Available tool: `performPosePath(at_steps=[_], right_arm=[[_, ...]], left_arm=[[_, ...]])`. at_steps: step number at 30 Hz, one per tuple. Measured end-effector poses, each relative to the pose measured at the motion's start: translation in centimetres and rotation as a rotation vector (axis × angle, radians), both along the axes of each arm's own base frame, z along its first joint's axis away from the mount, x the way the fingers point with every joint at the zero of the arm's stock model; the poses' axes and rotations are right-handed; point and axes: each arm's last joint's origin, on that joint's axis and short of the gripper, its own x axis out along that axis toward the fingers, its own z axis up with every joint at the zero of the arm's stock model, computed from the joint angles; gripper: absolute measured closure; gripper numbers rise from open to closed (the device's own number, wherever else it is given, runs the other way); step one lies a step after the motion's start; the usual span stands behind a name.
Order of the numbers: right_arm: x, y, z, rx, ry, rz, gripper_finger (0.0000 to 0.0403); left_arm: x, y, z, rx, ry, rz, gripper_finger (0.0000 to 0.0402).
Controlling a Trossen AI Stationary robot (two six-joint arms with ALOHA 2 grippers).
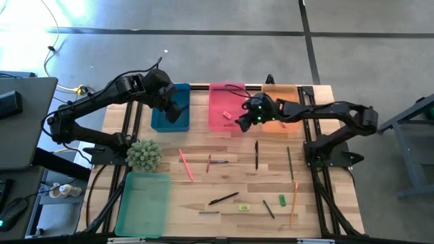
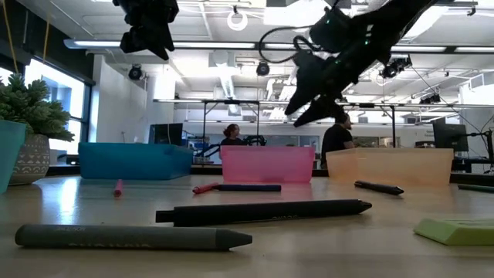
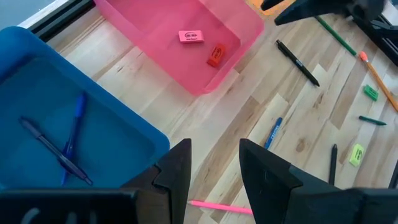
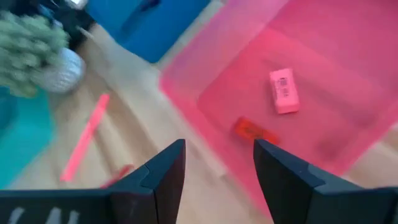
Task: Sort crayons/erasers/pens/pencils in bins
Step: Put the top black pen into the blue bin
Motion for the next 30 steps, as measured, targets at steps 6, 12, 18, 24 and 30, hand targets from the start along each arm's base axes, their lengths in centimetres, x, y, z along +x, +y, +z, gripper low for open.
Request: performPosePath(at_steps=[6, 12, 18, 24, 30], right_arm=[[-0.6, 3.1, 1.0, 0.102, 0.026, -0.036, 0.0222], [-0.5, 6.3, 1.1, 0.119, 0.050, -0.059, 0.0222], [-1.0, 9.7, 0.4, 0.205, 0.146, -0.048, 0.0222], [-2.2, 13.7, -0.2, 0.277, 0.262, -0.022, 0.0222], [-3.5, 16.4, -0.6, 0.317, 0.352, -0.022, 0.0222]], left_arm=[[0.2, -0.4, 0.0, 0.011, 0.006, -0.035, 0.0280], [0.4, -0.6, 0.0, 0.016, 0.007, -0.054, 0.0280], [0.6, -1.0, 0.0, 0.016, 0.007, -0.075, 0.0280], [0.9, -1.5, 0.0, 0.011, 0.005, -0.093, 0.0280], [1.2, -2.1, 0.0, -0.028, -0.011, -0.062, 0.0280]])
